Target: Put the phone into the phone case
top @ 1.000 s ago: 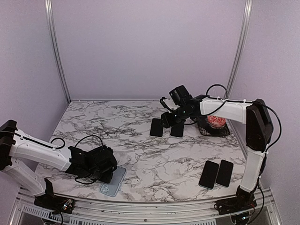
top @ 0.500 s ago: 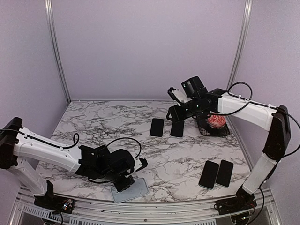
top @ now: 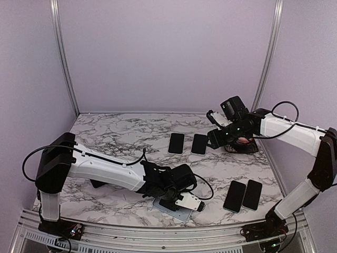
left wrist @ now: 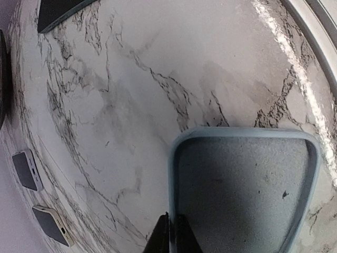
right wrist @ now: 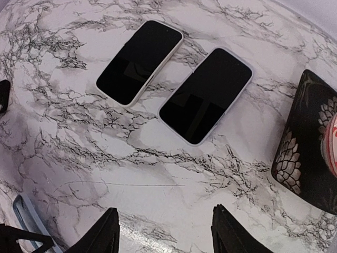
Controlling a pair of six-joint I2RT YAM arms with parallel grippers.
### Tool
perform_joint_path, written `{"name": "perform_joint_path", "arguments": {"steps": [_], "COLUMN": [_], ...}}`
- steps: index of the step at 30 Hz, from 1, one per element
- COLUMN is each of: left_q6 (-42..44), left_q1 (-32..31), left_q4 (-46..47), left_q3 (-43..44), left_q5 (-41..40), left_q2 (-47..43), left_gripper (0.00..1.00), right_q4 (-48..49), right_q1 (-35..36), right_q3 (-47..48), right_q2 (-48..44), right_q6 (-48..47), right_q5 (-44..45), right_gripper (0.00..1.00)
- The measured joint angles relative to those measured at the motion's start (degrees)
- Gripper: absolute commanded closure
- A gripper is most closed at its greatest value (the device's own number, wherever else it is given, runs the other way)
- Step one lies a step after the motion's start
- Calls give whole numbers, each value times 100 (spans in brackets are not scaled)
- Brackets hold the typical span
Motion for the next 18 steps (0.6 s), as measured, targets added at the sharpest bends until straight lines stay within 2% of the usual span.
{"name": "perform_joint_path", "arguments": {"steps": [2, 5, 8, 10, 15, 18], "left_q6": [229, 221, -118, -590, -2022, -2924], "left_q1": [33, 59, 90, 157, 422, 446], "left_q4": [-2, 83, 404, 804, 1438, 1539], "left_q3": [153, 210, 92, -249, -1558, -2439], "left_q5": [-7, -247, -562, -697, -656, -389], "left_q2": [208, 273, -22, -527, -2450, -3368], "left_gripper": [52, 29, 28, 29, 41, 48], "right_q4": [-101, -179, -175, -157, 33, 179], "right_q1": [2, 50, 201, 385, 1095, 1624], "right_q3": [-98, -166, -240, -308, -730, -925], "right_q2": [-20, -92, -173, -173, 24, 293], "right_q6": [-7, -28, -33, -31, -31, -7], "right_q5": [-66, -140, -236, -356, -704, -968], "right_gripper": [41, 40, 42, 44, 45, 40]}}
